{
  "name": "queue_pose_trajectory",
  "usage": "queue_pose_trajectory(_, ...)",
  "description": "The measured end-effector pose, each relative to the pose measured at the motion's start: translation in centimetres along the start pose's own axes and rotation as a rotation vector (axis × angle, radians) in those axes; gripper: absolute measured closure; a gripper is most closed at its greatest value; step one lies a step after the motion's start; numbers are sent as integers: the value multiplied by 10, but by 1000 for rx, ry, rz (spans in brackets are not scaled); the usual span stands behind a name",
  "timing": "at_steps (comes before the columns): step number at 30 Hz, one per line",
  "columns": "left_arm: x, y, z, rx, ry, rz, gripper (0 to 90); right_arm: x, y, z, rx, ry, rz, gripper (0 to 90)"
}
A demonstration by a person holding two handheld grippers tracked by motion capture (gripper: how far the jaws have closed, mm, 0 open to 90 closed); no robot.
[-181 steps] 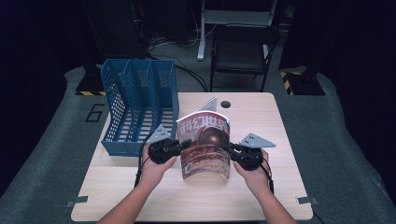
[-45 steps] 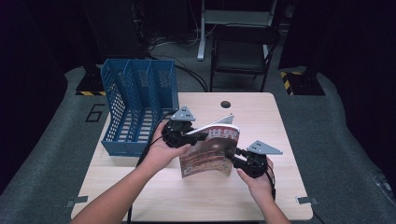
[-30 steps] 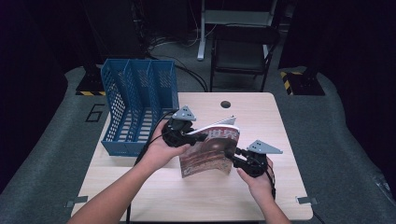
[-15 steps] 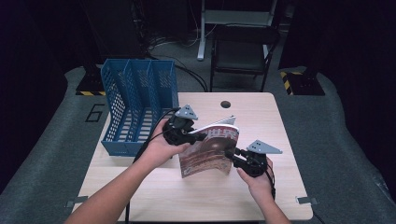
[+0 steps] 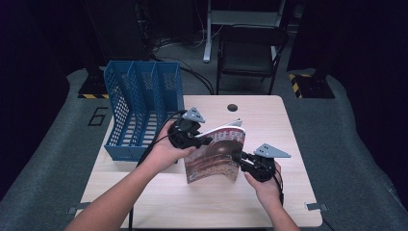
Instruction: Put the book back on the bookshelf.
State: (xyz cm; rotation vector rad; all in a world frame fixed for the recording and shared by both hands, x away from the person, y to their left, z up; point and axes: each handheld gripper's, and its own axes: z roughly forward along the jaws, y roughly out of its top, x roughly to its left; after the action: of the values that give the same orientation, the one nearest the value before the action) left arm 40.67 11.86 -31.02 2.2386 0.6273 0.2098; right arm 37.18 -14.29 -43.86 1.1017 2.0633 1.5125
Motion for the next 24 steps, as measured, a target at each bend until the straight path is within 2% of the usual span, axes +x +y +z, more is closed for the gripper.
queue_pose_trajectory(4,1,0,0,1,7,8,832,0,0,0,1,3,7,724)
queue_pose_trajectory(9,0,-1,0,-5,2,-3,832,-2,-1,0,-5,4,4,681)
queue_pose_trajectory(14,-1,-1,0,-6,3,2,832,-1,-2,0,-5,-7,13,616)
queue_pose_trajectory(16,0,-1,0,-9,9,3,832,-1,-3,0,-8,-26,18,578)
queue_pose_trajectory(24,1,-1,0,-11,21,-1,834,-5,-7,0,4,-40,43,543)
